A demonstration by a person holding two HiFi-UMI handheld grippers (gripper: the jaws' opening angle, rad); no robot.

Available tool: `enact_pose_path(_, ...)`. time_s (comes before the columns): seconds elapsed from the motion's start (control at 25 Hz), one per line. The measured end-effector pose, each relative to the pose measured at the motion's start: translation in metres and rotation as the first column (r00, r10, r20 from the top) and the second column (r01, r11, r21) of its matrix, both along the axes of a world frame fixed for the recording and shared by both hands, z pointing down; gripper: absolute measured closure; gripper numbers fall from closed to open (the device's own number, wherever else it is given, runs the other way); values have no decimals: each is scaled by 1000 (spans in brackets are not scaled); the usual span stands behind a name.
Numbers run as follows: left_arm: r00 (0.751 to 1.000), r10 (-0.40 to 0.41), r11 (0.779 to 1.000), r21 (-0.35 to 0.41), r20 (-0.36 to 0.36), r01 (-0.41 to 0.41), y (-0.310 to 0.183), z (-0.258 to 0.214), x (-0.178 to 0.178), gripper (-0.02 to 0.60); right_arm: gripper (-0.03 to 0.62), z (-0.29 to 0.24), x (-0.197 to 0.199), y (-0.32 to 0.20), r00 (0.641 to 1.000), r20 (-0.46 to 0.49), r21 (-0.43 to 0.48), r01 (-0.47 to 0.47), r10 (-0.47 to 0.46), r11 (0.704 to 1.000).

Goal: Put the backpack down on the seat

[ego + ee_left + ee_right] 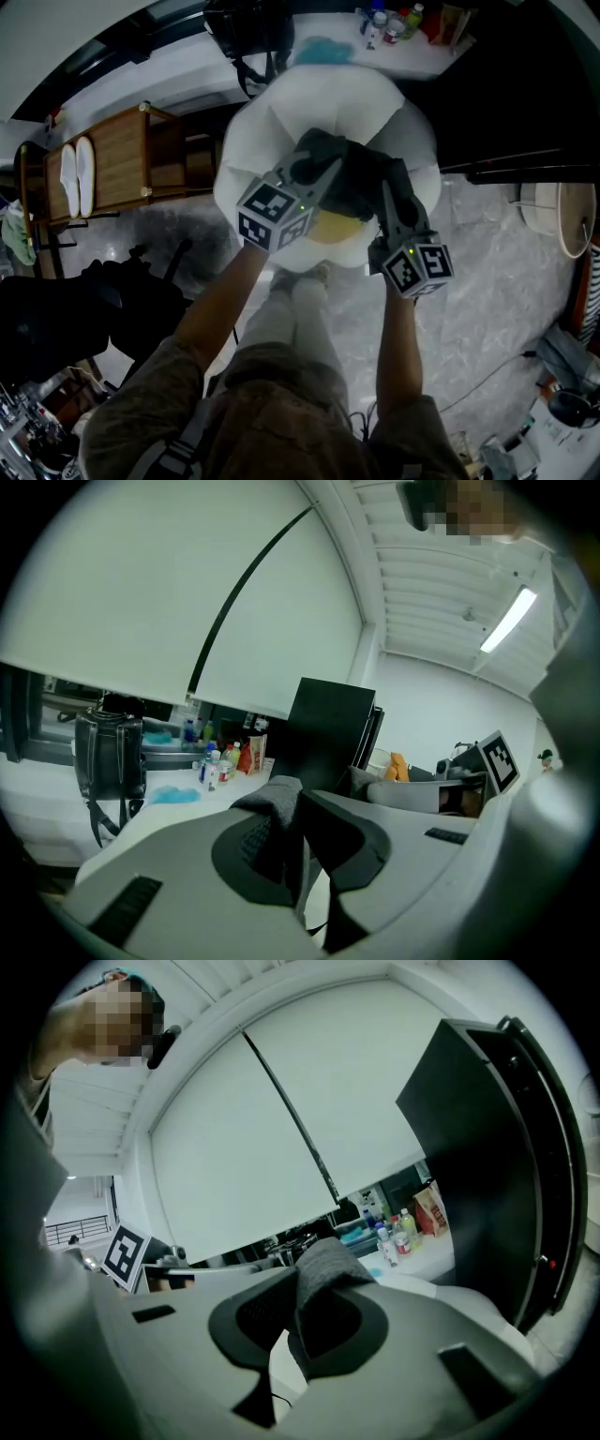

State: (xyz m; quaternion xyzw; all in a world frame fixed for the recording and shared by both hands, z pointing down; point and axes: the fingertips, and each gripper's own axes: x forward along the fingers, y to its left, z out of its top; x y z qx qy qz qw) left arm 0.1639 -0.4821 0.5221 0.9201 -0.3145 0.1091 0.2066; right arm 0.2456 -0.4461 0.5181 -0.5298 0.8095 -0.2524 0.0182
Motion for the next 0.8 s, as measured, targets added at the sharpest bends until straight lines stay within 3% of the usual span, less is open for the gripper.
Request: enact_pose_path(0.8,999,-34,999,-2,9,34,-28,66,-1,552,562,65,-8,-36,997,-66,12,-28,29,1000)
